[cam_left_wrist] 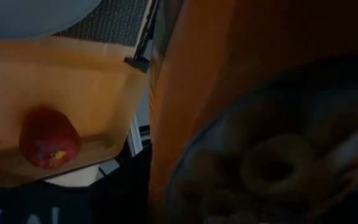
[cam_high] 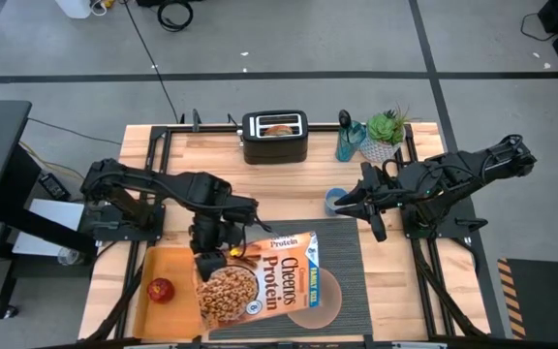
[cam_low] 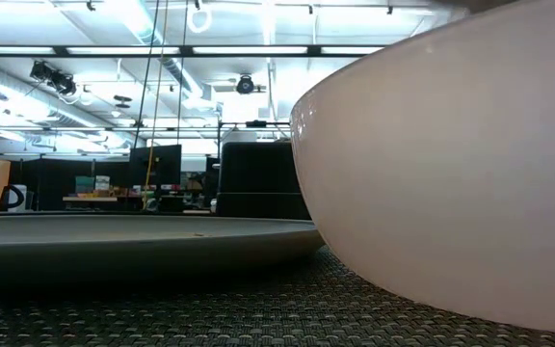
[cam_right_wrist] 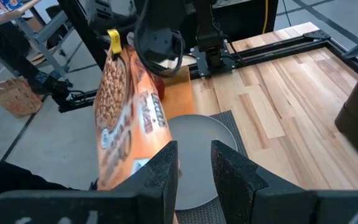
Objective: Arrange a breakfast setting
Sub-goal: Pour the cereal from the cereal box into the orange bowl
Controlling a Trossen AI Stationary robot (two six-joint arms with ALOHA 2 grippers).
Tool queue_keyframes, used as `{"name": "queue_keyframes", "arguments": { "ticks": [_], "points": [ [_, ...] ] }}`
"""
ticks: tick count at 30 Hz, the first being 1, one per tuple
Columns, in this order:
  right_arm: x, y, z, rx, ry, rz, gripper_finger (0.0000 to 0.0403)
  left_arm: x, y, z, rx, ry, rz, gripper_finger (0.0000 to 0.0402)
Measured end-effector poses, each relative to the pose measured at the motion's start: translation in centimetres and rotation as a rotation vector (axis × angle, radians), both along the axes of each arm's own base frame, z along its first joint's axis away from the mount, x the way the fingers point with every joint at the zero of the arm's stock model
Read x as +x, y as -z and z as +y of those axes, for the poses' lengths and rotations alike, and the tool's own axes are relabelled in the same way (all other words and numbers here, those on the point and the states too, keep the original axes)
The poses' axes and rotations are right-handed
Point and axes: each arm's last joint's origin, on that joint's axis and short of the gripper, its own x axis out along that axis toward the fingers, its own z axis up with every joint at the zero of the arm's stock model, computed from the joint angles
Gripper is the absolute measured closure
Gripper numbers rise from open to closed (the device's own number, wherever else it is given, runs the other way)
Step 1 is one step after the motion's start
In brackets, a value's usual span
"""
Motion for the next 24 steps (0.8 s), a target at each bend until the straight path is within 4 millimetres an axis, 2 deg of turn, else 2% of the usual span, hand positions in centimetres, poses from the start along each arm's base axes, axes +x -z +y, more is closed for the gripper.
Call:
{"name": "queue_keyframes", "arguments": {
  "ticks": [7,24],
  "points": [
    [0.0,-0.1,0.0,0.004,0.001,-0.007,0.0300,0.8,1.2,-0.4,-0.027,0.046,0.029,0.0221],
    [0.0,-0.1,0.0,-0.003,-0.001,-0.009,0.0300,0.7,1.3,-0.1,-0.027,0.035,0.056,0.0221]
  ]
}}
